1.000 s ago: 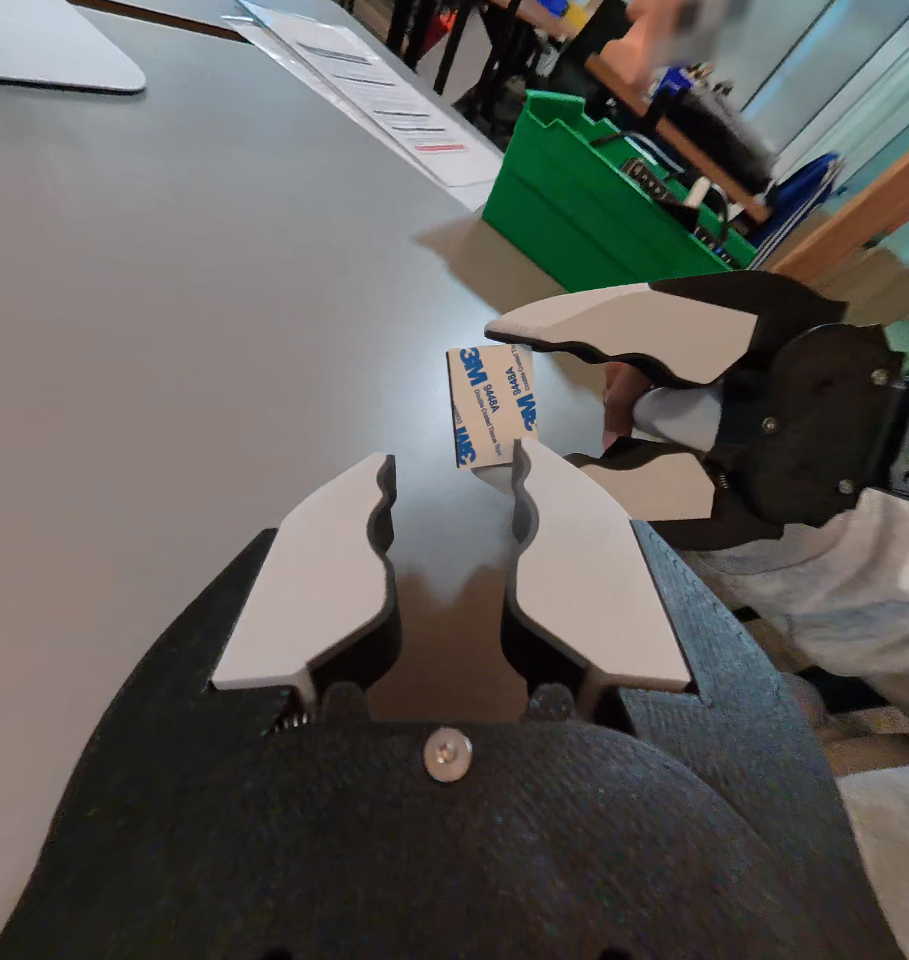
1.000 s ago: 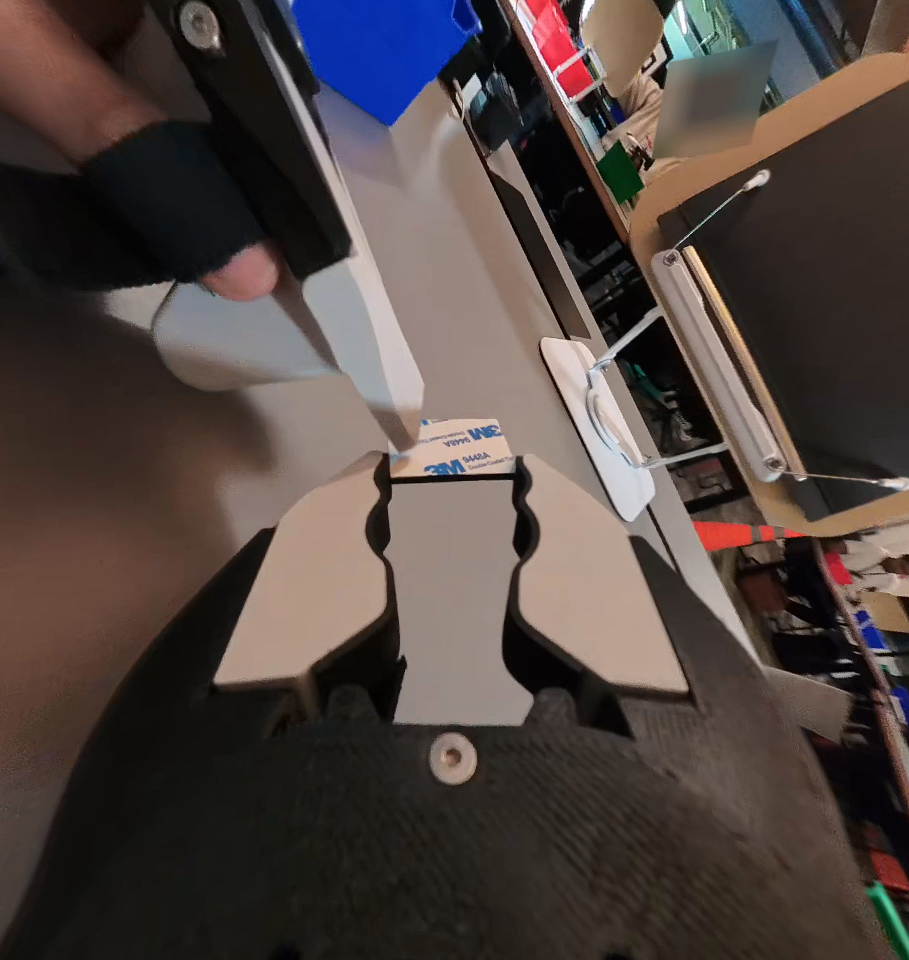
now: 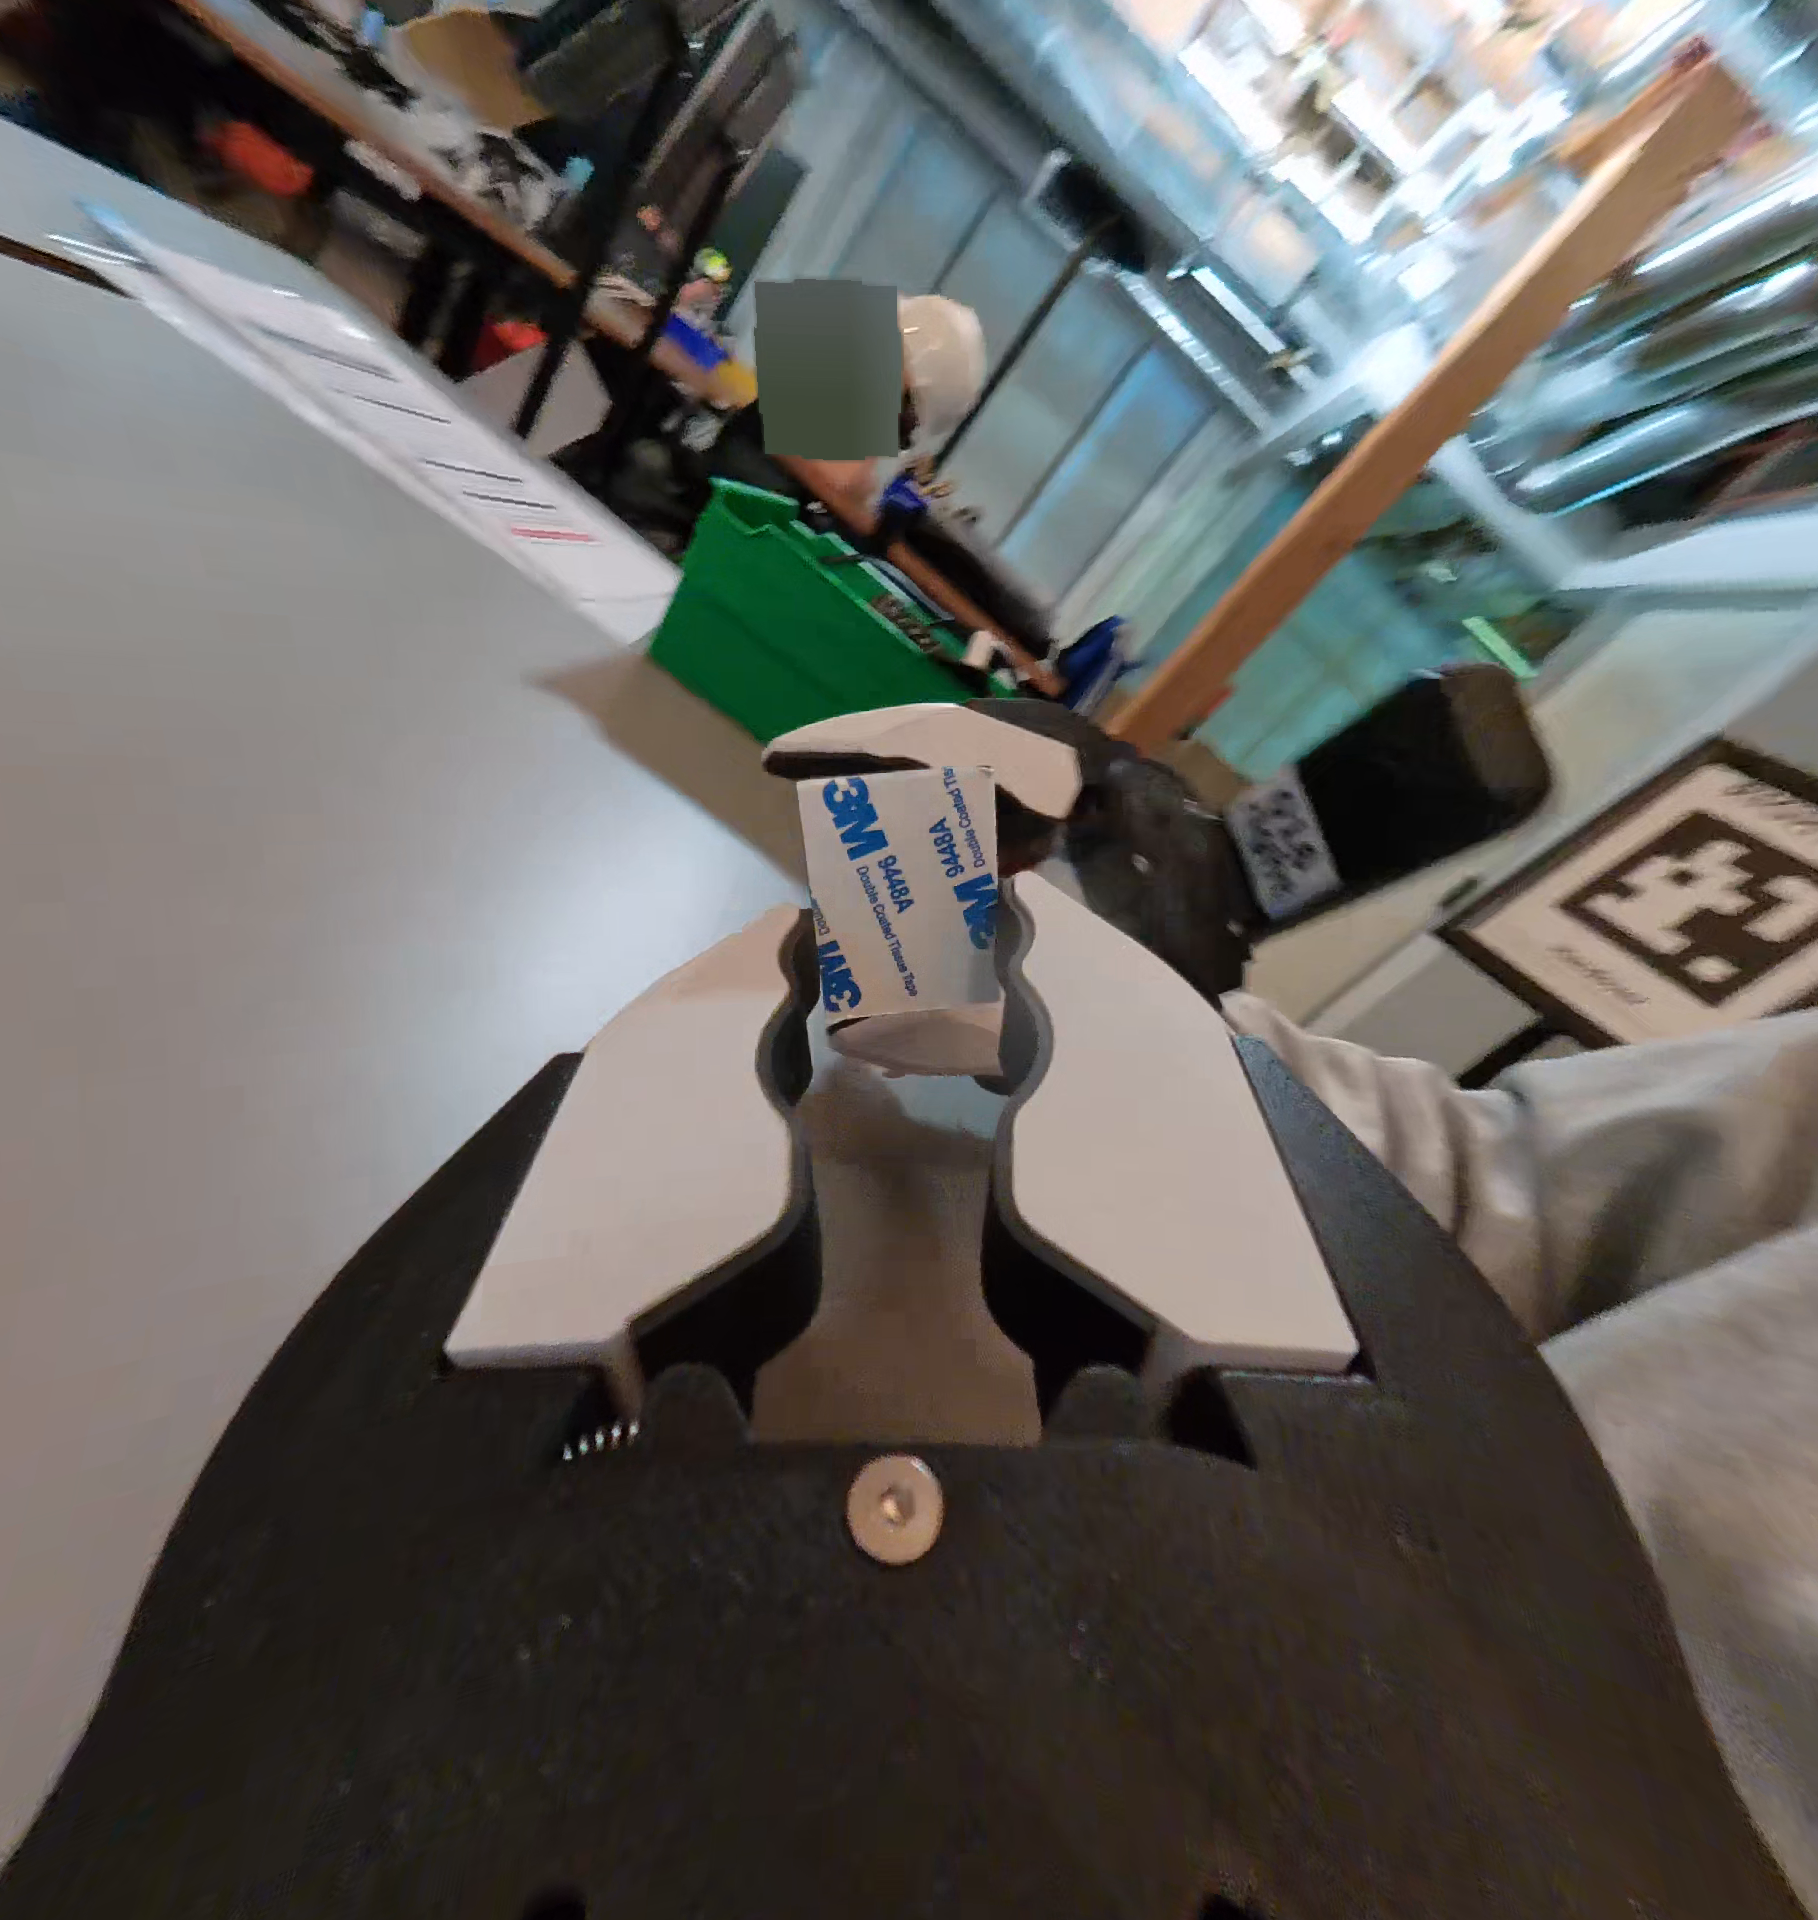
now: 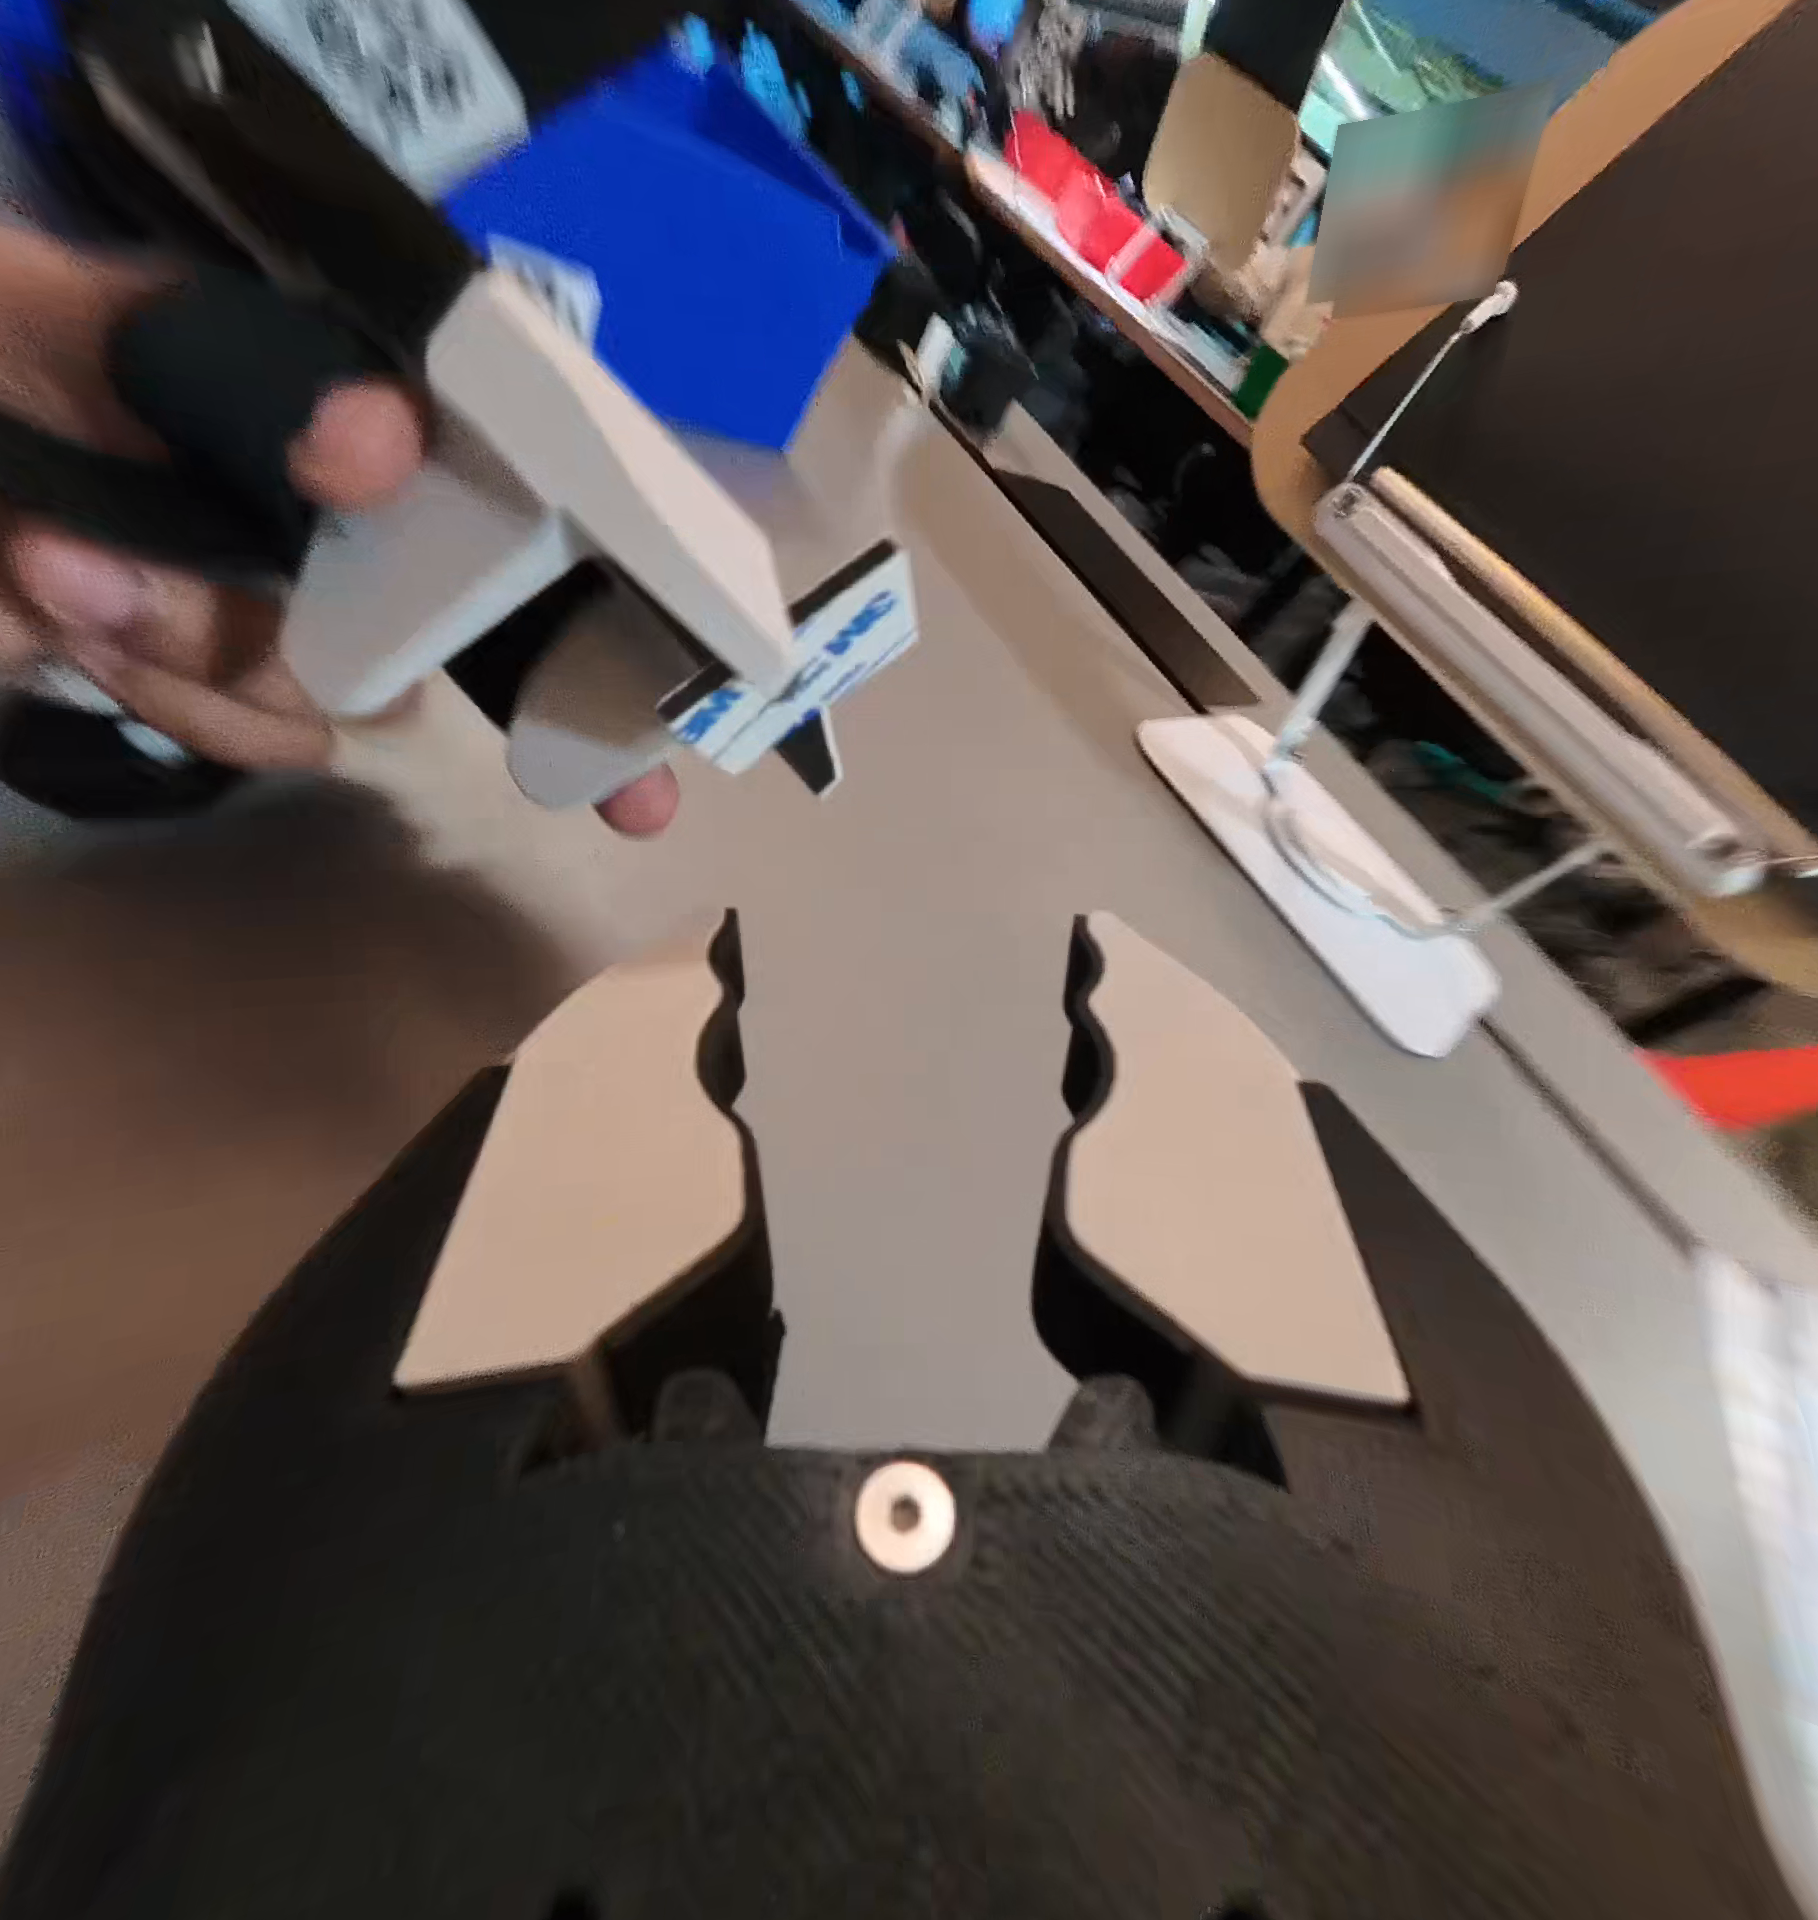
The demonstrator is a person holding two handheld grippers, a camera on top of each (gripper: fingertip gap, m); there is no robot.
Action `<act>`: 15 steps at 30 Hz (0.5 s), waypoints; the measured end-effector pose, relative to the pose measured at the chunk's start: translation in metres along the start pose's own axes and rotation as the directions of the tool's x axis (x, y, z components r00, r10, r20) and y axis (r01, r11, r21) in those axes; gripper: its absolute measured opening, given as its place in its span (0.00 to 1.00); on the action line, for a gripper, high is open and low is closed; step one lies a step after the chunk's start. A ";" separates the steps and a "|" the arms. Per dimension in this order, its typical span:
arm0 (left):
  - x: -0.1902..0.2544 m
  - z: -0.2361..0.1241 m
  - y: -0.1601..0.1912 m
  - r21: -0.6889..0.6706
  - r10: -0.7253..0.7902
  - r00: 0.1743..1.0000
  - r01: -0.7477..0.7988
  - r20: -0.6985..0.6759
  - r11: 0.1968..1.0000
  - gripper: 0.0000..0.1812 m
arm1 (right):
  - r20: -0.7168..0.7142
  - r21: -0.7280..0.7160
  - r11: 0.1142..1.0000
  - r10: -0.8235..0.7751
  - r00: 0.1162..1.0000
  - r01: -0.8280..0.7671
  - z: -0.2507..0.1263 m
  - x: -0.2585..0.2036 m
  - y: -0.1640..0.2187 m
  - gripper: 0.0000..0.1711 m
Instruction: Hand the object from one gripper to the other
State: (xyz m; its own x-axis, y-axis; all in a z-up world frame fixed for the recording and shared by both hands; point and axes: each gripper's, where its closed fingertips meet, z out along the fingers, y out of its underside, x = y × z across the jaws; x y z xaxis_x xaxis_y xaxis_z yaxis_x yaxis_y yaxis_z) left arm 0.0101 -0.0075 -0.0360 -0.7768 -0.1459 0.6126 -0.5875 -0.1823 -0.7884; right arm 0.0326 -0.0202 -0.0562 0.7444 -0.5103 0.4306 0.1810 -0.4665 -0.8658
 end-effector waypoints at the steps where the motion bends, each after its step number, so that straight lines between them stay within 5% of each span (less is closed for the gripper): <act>1: 0.003 -0.001 -0.001 0.005 -0.012 0.999 0.013 -0.041 1.000 0.18 | 0.051 0.054 0.994 0.089 0.995 -0.091 -0.003 -0.001 -0.006 0.37; 7: 0.032 -0.001 0.002 -0.013 -0.001 0.971 -0.002 -0.240 1.000 0.18 | 0.352 0.217 0.747 0.541 0.764 -0.629 -0.025 0.012 -0.044 0.38; 15: 0.035 0.000 0.007 -0.036 0.024 0.967 -0.034 -0.255 0.999 0.18 | 0.624 0.014 0.476 0.683 0.379 -0.880 -0.026 -0.009 -0.060 0.34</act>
State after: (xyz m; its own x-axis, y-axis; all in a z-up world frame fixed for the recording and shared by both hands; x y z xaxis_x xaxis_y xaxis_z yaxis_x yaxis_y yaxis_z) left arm -0.0209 -0.0136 -0.0204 -0.8226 0.1028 0.5593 -0.5686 -0.1423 -0.8102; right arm -0.0013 -0.0066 -0.0014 0.8071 -0.0613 -0.5873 -0.5598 0.2370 -0.7940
